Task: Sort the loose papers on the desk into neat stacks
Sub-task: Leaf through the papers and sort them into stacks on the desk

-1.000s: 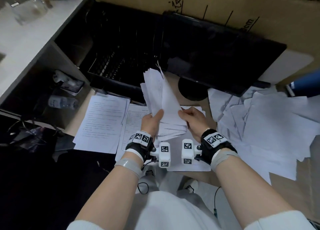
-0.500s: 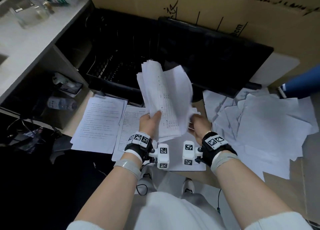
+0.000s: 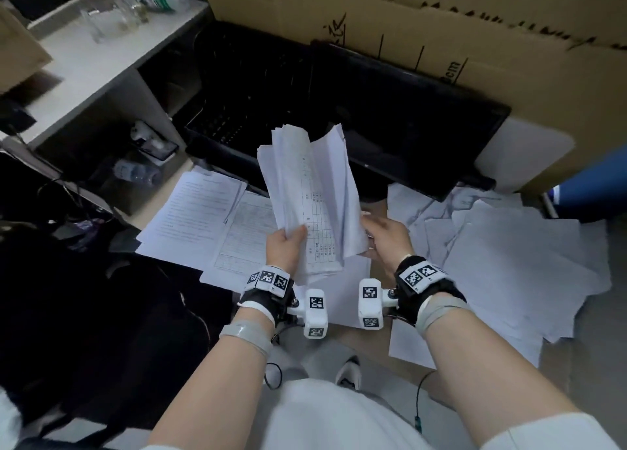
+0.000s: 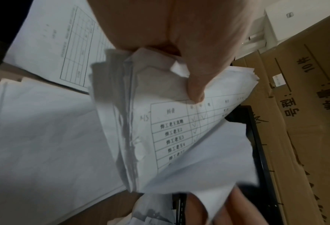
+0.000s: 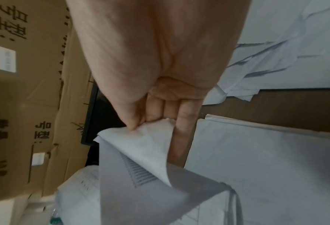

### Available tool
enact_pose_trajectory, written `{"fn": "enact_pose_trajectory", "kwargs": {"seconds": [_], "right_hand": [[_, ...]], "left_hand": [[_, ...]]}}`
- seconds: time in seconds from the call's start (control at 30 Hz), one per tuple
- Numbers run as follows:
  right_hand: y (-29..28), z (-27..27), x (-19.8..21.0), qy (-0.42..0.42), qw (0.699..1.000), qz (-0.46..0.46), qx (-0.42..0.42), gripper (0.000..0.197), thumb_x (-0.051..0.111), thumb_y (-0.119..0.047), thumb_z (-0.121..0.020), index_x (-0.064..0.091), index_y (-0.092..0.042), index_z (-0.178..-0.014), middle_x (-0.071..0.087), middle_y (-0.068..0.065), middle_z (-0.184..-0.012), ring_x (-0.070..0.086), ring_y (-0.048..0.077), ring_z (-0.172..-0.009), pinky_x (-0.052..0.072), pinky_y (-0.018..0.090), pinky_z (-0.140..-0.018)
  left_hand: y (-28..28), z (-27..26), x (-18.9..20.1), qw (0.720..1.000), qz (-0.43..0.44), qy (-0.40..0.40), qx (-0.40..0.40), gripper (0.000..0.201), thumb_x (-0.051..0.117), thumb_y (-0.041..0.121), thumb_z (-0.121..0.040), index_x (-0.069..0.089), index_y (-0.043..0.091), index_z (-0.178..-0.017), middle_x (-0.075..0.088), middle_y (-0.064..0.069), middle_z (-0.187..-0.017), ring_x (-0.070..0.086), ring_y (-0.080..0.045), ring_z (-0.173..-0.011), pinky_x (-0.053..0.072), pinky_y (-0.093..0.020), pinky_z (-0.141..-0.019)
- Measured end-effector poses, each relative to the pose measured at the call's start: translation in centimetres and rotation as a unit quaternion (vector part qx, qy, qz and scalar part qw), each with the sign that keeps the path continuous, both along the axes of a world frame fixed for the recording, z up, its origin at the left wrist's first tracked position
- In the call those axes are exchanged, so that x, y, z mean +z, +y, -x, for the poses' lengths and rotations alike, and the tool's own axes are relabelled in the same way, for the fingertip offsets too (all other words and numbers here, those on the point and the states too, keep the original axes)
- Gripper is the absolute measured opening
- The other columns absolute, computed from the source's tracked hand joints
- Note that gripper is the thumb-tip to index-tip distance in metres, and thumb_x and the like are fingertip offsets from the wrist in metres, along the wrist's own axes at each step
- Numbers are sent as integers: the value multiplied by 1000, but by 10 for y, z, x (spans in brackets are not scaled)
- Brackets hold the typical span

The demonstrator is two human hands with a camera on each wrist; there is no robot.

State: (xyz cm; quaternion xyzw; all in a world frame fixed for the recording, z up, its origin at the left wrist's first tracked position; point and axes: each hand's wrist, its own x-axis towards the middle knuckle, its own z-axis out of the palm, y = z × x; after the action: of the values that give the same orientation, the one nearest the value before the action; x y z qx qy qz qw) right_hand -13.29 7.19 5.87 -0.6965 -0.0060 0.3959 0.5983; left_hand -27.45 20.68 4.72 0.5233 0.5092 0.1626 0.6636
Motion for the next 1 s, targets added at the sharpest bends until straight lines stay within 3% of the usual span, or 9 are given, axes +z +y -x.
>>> {"fn": "enact_pose_trajectory", "kwargs": {"seconds": [0.13, 0.23, 0.3, 0.4, 0.6, 0.7, 0.83, 0.93, 1.0], "right_hand": [[-6, -2, 6, -89, 995, 0, 35, 27, 63, -35, -94, 72, -10, -89, 73, 9, -93, 68, 25, -87, 58, 39, -80], [-4, -3, 14, -149, 984, 7, 96, 35, 55, -34, -99, 65, -4, -85, 63, 4, -80, 54, 16, -74, 46, 28, -66], [0, -2, 14, -170, 976, 9, 133, 37, 54, -42, -97, 61, -13, -76, 57, -2, -71, 48, 14, -71, 41, 29, -67], [7, -1, 11, -206, 964, 30, 166, 37, 52, -46, -94, 60, -21, -69, 50, -14, -60, 44, 10, -65, 38, 29, -65], [-9, -21, -17, -164, 976, 130, -65, 41, 39, -34, -101, 51, -12, -69, 55, 10, -73, 51, 27, -73, 42, 35, -69], [-7, -16, -32, -123, 978, 162, -46, 42, 40, -37, -101, 53, -7, -73, 53, 10, -73, 49, 28, -77, 38, 34, -70], [18, -3, -40, -100, 979, 177, -21, 56, 56, -68, -81, 68, -15, -89, 68, 6, -91, 61, 28, -89, 50, 38, -89], [29, 5, -57, -125, 968, 219, 4, 36, 64, -50, -76, 65, -16, -66, 71, -1, -81, 66, 30, -91, 53, 41, -91], [35, 13, -60, -110, 963, 246, 20, 33, 61, -44, -75, 64, -11, -72, 68, 0, -77, 63, 27, -84, 51, 34, -83]], "left_hand": [[-18, -5, 6, 1000, -9, -12, 11, 27, 66, 23, -95, 68, -3, -98, 74, -19, -93, 73, -33, -87, 61, -47, -82], [-26, -11, 9, 999, 0, -40, 13, 35, 71, 37, -88, 70, 3, -95, 74, -19, -99, 72, -30, -90, 57, -53, -89], [-32, -15, 16, 998, 14, -64, 10, 43, 74, 49, -82, 72, 10, -101, 75, -12, -104, 71, -25, -97, 57, -44, -91], [-35, -19, 20, 998, -16, -67, -12, 36, 75, 39, -87, 72, 11, -109, 75, -1, -104, 71, -14, -94, 56, -27, -82], [-11, -5, 7, 997, -67, -13, 28, 11, 67, 14, -94, 68, 11, -83, 73, -13, -86, 70, -27, -81, 59, -39, -80], [2, 4, -2, 998, -56, 6, 13, 11, 68, 11, -93, 68, 12, -81, 72, -8, -81, 68, -25, -75, 57, -37, -75], [18, 14, -8, 997, -33, 50, -47, 10, 66, 8, -93, 67, 3, -85, 68, -9, -78, 65, -23, -71, 56, -26, -63], [32, 25, -13, 993, -42, 84, -72, 9, 65, 9, -94, 67, 1, -92, 66, -10, -79, 61, -16, -65, 50, -16, -51], [44, 32, -23, 991, -42, 106, -69, 9, 66, 11, -93, 67, 3, -88, 67, -10, -79, 63, -20, -68, 50, -18, -52]]}}
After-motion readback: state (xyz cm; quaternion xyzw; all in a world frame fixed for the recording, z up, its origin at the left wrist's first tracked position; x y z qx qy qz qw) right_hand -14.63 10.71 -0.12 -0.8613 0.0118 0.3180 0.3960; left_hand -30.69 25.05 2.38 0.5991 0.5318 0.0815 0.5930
